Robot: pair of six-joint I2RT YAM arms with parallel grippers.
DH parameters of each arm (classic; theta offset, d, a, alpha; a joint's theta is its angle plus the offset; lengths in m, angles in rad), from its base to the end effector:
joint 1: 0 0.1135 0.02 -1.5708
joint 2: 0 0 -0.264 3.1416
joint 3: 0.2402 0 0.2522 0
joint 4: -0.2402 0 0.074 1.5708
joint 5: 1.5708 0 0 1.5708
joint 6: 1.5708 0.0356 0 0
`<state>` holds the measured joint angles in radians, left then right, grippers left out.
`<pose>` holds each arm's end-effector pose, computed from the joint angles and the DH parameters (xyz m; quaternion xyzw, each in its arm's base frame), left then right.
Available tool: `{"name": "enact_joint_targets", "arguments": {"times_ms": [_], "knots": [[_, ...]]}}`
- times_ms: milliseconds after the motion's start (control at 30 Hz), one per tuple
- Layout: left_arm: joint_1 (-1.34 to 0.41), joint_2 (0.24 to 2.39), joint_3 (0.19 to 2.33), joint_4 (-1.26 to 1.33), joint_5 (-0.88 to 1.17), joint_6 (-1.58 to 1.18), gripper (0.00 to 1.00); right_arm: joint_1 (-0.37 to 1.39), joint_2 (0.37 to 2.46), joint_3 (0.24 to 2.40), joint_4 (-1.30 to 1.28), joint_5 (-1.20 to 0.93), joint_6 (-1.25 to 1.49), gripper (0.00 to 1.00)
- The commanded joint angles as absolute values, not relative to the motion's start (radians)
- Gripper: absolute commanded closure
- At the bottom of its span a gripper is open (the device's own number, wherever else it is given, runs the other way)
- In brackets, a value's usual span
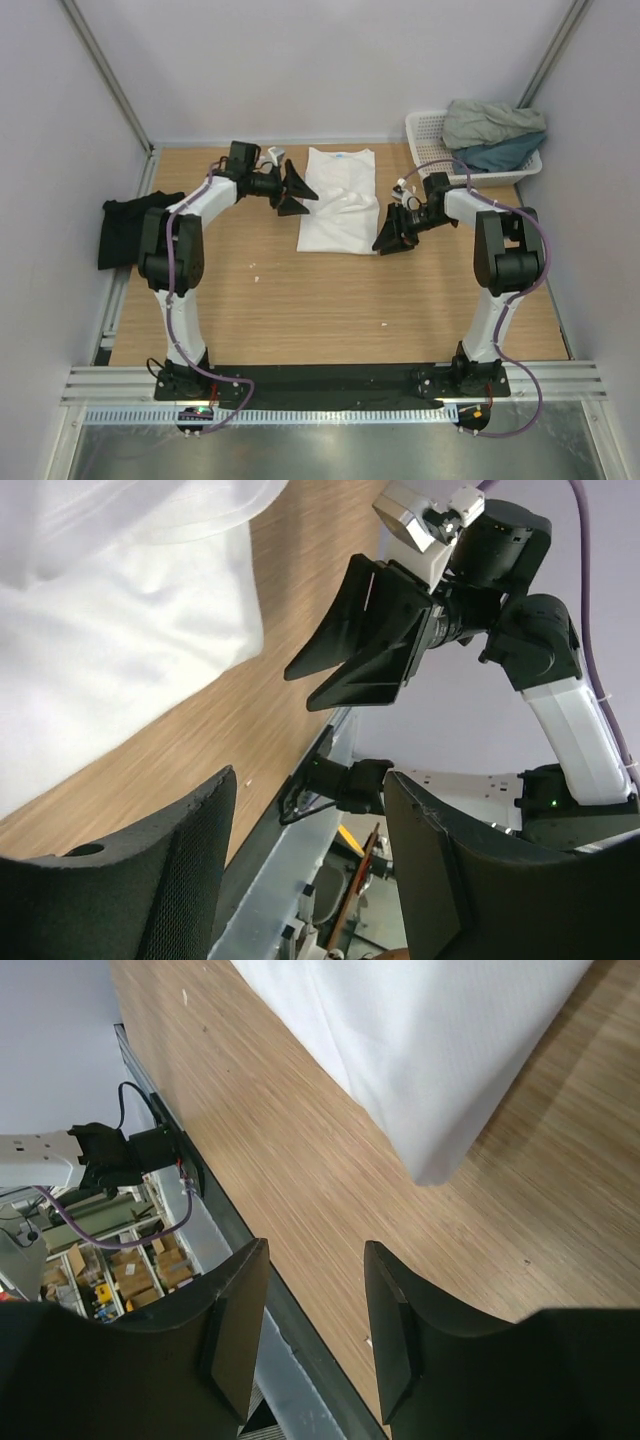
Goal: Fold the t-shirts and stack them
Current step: Fold the tshirt
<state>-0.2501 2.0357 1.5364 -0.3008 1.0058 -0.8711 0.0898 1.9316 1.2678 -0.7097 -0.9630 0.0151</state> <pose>0.4256 -0.1398 0.2181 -0.0756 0.8285 -0.5534 0.0415 0.3575 0.0615 0.1643 -0.0785 0.8797 0.4648 0.0630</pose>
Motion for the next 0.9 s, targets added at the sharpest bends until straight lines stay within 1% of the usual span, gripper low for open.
{"name": "enact_joint_targets", "arguments": {"times_ms": [0,100,233,500,867], "knots": [[-0.172,2.017,1.447,-0.463,0.986,-0.761,0.38,0.100,1.939,1.261,-0.700,-0.956,0.040,0.51],[-0.131,2.026,1.407,-0.528,0.951,-0.709,0.37,0.107,1.944,1.258,-0.670,-0.956,0.057,0.51],[-0.112,2.063,1.408,-0.561,0.931,-0.672,0.36,0.114,1.959,1.247,-0.641,-0.946,0.066,0.51],[-0.106,2.141,1.393,-0.545,0.945,-0.709,0.34,0.117,2.011,1.232,-0.611,-0.930,0.080,0.50],[-0.123,2.187,1.364,-0.508,0.953,-0.747,0.34,0.146,2.074,1.250,-0.534,-0.922,0.138,0.49]]}}
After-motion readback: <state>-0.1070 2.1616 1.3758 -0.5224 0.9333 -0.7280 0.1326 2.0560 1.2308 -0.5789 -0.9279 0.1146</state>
